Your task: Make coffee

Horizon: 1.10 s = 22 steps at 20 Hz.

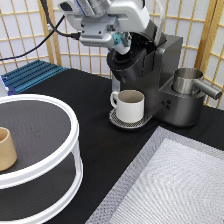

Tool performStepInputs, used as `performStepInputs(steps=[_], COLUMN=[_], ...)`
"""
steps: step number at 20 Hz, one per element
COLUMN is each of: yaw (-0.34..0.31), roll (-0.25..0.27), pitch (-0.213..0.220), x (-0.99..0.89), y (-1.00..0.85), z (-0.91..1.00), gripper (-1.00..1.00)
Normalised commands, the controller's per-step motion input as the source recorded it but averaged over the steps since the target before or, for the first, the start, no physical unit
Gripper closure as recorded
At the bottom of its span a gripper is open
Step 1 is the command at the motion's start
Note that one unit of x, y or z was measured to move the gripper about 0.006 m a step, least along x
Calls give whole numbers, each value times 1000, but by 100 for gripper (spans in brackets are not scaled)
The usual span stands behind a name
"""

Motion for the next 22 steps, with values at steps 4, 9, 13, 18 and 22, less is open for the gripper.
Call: performStepInputs(steps=[4,9,13,18,22], yaw=[0,0,-7,-44,-78], roll=[6,7,-2,-48,-92], pitch=[0,0,0,0,0], x=[-7,0,0,4,19], y=[205,97,153,256,331], z=[-7,-91,-167,-31,5], gripper=[100,100,100,100,100])
